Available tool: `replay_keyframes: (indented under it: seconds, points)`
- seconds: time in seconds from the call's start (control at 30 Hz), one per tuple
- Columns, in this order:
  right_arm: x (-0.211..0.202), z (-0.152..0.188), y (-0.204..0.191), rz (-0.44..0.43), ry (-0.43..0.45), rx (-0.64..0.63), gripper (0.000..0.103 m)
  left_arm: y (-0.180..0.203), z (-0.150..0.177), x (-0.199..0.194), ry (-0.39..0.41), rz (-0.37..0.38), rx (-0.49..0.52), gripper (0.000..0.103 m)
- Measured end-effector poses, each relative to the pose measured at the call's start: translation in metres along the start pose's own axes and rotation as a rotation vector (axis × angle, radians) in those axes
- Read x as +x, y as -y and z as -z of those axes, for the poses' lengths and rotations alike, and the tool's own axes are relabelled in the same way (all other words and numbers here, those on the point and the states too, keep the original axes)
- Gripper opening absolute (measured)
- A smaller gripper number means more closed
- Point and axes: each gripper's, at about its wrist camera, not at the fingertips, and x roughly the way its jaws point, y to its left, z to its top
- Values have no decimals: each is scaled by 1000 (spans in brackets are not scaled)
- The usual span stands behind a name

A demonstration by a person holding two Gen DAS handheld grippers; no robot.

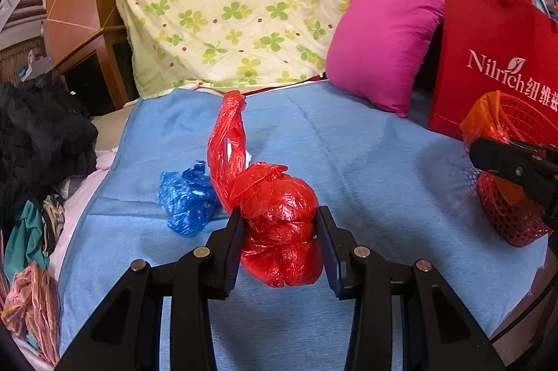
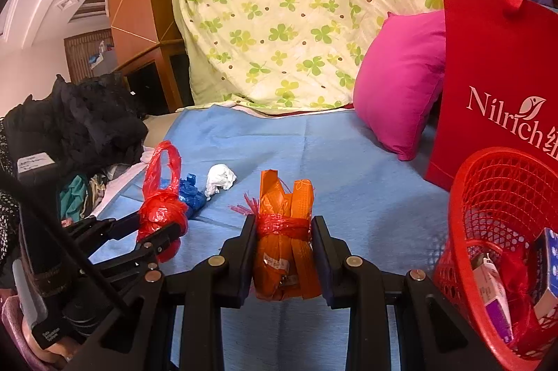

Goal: Collect trash
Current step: 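Lift the red bag and orange packet with both tools toward the basket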

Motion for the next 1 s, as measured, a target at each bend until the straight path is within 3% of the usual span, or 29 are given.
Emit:
replay_keyframes:
  seconds: [1.0]
  points:
    - [-17,0,23,38,17,15,32,42,0,-3,7,52,74,43]
